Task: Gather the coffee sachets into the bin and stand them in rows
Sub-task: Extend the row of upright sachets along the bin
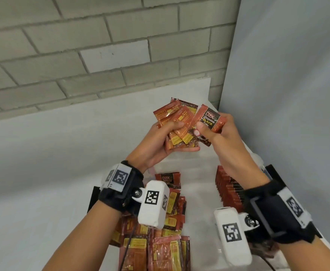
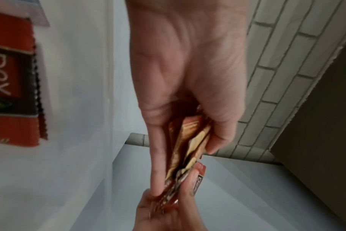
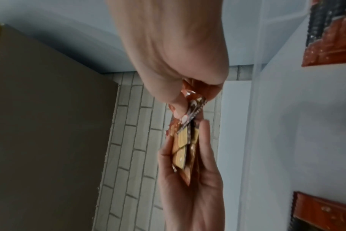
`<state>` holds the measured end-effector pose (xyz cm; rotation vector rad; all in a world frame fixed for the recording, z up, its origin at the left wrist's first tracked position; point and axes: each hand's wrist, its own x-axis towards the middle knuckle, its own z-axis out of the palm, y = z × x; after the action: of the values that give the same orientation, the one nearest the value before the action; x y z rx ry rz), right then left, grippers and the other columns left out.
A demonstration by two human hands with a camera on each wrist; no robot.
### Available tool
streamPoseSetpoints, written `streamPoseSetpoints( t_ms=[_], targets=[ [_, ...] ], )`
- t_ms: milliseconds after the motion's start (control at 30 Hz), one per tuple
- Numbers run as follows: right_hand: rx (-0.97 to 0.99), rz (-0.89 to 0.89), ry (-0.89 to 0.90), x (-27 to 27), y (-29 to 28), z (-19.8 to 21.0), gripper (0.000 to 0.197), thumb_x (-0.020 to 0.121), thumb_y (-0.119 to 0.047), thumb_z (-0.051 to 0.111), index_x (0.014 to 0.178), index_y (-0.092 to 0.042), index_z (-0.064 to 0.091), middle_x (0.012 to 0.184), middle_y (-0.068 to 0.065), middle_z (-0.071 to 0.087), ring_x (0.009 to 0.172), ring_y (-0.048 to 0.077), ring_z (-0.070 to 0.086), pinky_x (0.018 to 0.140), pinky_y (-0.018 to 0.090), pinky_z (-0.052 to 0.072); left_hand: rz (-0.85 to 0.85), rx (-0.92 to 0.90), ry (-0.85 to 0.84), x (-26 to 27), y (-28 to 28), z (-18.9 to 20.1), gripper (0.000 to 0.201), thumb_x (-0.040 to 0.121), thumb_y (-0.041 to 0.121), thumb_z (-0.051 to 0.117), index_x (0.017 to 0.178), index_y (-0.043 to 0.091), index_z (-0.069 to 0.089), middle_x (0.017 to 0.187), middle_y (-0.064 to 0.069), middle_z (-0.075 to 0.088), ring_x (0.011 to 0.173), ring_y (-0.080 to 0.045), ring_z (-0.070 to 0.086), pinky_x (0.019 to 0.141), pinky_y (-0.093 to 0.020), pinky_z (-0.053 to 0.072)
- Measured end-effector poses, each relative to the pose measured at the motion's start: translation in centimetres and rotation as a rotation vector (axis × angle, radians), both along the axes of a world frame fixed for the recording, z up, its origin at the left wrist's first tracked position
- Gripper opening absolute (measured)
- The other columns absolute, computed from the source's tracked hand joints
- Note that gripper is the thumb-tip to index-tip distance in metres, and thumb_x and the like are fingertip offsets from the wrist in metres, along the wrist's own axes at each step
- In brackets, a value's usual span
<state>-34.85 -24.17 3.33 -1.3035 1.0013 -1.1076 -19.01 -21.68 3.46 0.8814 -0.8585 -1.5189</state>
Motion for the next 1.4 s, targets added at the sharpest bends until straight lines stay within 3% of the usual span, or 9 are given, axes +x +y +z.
streamPoseSetpoints(
  t_ms=[167, 300, 467, 633, 833, 967, 1133, 1233, 1400],
  targets=[
    [0.006, 0.235, 0.218, -0.7, 0.1, 0.6, 0.043, 0.09, -0.011, 0.065, 0.127, -0.019, 0.044, 0.113, -0.003, 0.062, 0.104, 0.008, 0.061, 0.084, 0.021, 0.051, 0.063, 0.001, -0.19, 0.1, 0.3, 0.1, 0.037, 0.082, 0.024, 0.064, 0.118, 0.012, 0.063, 0.107, -0.015, 0.072, 0.088, -0.029, 0.072, 0.065, -0.042, 0.061],
    [0.03, 0.214, 0.241, -0.6, 0.4, 0.8, 0.037, 0.087, -0.014, 0.069, 0.119, -0.021, 0.051, 0.107, -0.004, 0.065, 0.098, 0.007, 0.063, 0.079, 0.019, 0.05, 0.079, 0.022, -0.236, 0.1, 0.2, 0.1, 0.034, 0.077, 0.028, 0.064, 0.108, 0.014, 0.065, 0.097, -0.01, 0.074, 0.083, -0.023, 0.073, 0.058, -0.032, 0.06],
    [0.103, 0.183, 0.176, -0.6, 0.5, 1.3, 0.037, 0.087, -0.015, 0.067, 0.12, -0.02, 0.051, 0.107, -0.005, 0.066, 0.095, 0.006, 0.063, 0.071, 0.016, 0.046, 0.05, 0.116, -0.167, 0.3, 0.0, 0.5, 0.026, 0.094, 0.023, 0.053, 0.115, 0.008, 0.06, 0.1, -0.01, 0.073, 0.086, -0.025, 0.072, 0.07, -0.044, 0.061],
    [0.129, 0.191, 0.137, -0.5, 0.5, 1.4, 0.035, 0.09, -0.02, 0.063, 0.123, -0.023, 0.053, 0.11, -0.005, 0.068, 0.097, 0.006, 0.065, 0.073, 0.017, 0.047, 0.031, 0.053, -0.181, 0.2, 0.4, 0.5, 0.036, 0.084, 0.02, 0.062, 0.117, 0.005, 0.059, 0.102, -0.013, 0.073, 0.086, -0.028, 0.072, 0.061, -0.039, 0.061],
    [0.117, 0.17, 0.169, -1.1, 0.2, 1.5, 0.027, 0.09, -0.015, 0.06, 0.115, -0.021, 0.058, 0.103, -0.005, 0.069, 0.089, 0.003, 0.065, 0.066, 0.013, 0.044, 0.008, 0.109, -0.096, 0.4, 0.2, 0.7, 0.023, 0.09, 0.021, 0.053, 0.108, 0.008, 0.06, 0.097, -0.009, 0.074, 0.087, -0.026, 0.072, 0.071, -0.047, 0.06],
    [0.05, 0.175, 0.221, -1.2, 0.1, 1.5, 0.028, 0.087, -0.01, 0.063, 0.111, -0.022, 0.058, 0.095, -0.005, 0.068, 0.07, -0.005, 0.064, 0.054, 0.007, 0.045, 0.047, 0.087, -0.146, 0.4, 0.2, 0.6, 0.032, 0.09, 0.024, 0.057, 0.116, 0.004, 0.059, 0.1, -0.012, 0.074, 0.088, -0.027, 0.072, 0.066, -0.045, 0.061],
    [-0.019, 0.225, 0.33, -1.1, 0.3, 1.4, 0.032, 0.085, -0.015, 0.066, 0.115, -0.023, 0.057, 0.098, -0.003, 0.07, 0.084, 0.01, 0.068, 0.069, 0.018, 0.055, 0.067, 0.068, -0.177, 0.4, 0.4, 0.4, 0.04, 0.079, 0.032, 0.06, 0.11, 0.007, 0.061, 0.098, -0.011, 0.074, 0.084, -0.026, 0.073, 0.059, -0.039, 0.061],
    [-0.029, 0.221, 0.386, -1.0, 0.3, 1.2, 0.032, 0.084, -0.019, 0.068, 0.114, -0.021, 0.056, 0.103, 0.001, 0.067, 0.089, 0.013, 0.067, 0.078, 0.026, 0.055, 0.055, 0.089, -0.205, 0.3, 0.2, 0.3, 0.042, 0.082, 0.04, 0.058, 0.111, 0.009, 0.062, 0.098, -0.013, 0.074, 0.083, -0.027, 0.073, 0.061, -0.04, 0.061],
    [0.055, 0.131, 0.236, -1.2, -0.2, 1.0, 0.029, 0.084, -0.017, 0.067, 0.112, -0.017, 0.06, 0.101, 0.001, 0.069, 0.088, 0.009, 0.066, 0.069, 0.016, 0.051, 0.079, 0.148, -0.082, 0.6, -0.1, 0.6, 0.031, 0.1, 0.036, 0.042, 0.109, 0.013, 0.06, 0.098, -0.009, 0.074, 0.088, -0.027, 0.072, 0.073, -0.051, 0.057]
  ],
)
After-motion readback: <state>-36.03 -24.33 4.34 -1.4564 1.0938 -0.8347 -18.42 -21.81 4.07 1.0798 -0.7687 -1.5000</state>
